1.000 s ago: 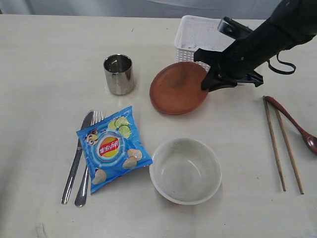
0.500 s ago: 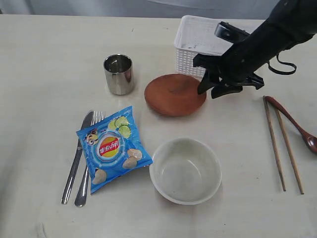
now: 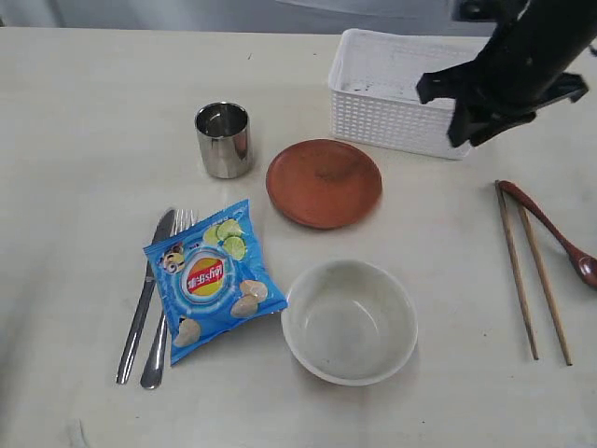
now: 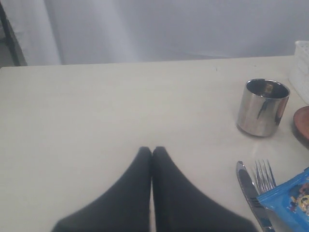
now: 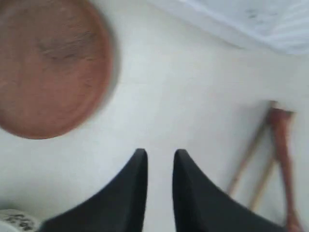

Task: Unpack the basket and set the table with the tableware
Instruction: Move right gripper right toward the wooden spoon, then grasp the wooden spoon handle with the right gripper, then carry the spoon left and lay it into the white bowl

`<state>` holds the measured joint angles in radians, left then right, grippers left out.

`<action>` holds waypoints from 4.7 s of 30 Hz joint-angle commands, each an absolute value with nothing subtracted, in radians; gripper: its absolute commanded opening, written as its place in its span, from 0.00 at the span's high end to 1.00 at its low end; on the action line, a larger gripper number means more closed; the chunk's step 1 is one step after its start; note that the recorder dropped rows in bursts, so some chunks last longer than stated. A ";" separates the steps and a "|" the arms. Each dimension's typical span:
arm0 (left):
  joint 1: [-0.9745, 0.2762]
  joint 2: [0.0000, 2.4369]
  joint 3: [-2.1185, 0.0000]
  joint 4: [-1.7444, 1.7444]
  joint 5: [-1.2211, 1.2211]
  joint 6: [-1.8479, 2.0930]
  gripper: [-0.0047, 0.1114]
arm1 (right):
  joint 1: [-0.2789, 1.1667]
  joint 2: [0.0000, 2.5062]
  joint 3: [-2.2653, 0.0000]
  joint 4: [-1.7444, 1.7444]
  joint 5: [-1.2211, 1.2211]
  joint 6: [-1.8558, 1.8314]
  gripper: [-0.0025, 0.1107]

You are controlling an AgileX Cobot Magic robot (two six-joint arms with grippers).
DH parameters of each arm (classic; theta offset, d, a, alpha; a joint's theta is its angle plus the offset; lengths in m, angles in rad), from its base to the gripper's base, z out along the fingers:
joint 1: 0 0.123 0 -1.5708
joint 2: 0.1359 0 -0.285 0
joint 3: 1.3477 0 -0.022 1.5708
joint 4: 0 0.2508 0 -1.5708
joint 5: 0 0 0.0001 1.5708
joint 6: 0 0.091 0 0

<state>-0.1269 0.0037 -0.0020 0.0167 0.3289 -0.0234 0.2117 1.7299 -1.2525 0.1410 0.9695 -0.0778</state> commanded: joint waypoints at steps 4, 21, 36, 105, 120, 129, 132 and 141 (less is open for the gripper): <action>-0.134 0.000 0.000 0.013 0.323 -0.022 0.96 | 0.080 1.641 -1.254 -0.051 0.985 0.075 0.98; -0.134 0.000 0.000 0.015 0.323 -0.022 0.96 | -0.053 1.969 -1.436 0.025 0.837 0.090 0.98; -0.134 0.000 0.000 0.015 0.323 -0.022 0.96 | 0.197 2.179 -1.762 0.205 0.905 -0.180 0.98; -0.134 0.000 0.000 0.017 0.323 -0.022 0.96 | 0.119 1.974 -1.069 -0.437 0.877 -0.075 0.98; -0.134 0.000 0.000 0.017 0.323 -0.022 0.96 | 0.120 1.670 -1.069 -0.204 0.904 -0.174 0.98; -0.134 0.000 0.000 0.017 0.323 -0.022 0.96 | 0.434 1.404 -1.064 0.466 0.918 -0.497 0.98; -0.134 0.000 0.000 0.023 0.323 -0.022 0.96 | 0.616 1.428 -1.031 0.417 0.837 -0.489 0.98; -0.134 0.000 0.000 0.023 0.323 -0.022 0.96 | 0.844 1.599 -1.007 0.308 0.752 -0.438 0.98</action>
